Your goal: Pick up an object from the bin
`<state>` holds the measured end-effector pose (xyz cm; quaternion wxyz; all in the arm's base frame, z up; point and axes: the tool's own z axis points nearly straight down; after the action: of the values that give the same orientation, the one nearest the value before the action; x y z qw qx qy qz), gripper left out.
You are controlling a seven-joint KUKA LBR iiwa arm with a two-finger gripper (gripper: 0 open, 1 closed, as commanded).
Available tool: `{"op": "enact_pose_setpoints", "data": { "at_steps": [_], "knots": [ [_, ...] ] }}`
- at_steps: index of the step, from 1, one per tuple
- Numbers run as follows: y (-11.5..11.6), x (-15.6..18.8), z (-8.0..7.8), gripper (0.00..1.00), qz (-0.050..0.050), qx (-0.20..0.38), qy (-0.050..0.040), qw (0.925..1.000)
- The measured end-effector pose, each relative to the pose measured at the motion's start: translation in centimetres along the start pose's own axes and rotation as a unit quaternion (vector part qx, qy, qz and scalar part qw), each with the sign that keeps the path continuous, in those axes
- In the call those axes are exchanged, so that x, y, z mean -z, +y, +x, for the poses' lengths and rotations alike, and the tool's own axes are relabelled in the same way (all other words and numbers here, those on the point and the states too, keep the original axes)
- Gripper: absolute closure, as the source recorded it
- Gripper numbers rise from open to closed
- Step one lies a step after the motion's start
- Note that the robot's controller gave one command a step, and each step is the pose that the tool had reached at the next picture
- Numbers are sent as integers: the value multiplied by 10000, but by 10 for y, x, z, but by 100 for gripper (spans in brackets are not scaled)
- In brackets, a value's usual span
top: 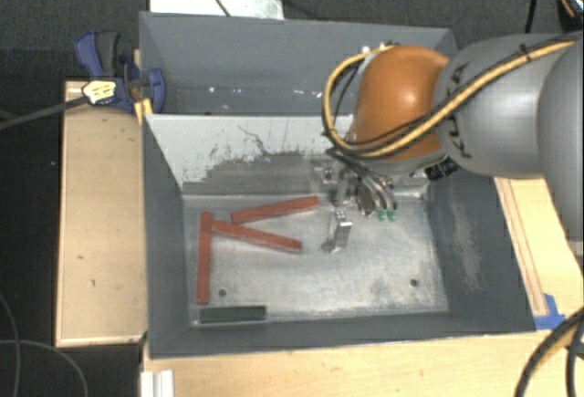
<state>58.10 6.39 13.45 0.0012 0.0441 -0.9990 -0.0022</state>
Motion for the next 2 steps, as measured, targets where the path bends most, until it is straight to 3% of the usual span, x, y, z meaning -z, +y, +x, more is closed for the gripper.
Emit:
{"op": "enact_pose_setpoints", "data": {
  "at_steps": [1, 2],
  "knots": [
    [41, -67, -14, 0, 12, 574, 8, 9983],
    [39, -61, -16, 100, 16, 554, -40, 9985]
  ]
}}
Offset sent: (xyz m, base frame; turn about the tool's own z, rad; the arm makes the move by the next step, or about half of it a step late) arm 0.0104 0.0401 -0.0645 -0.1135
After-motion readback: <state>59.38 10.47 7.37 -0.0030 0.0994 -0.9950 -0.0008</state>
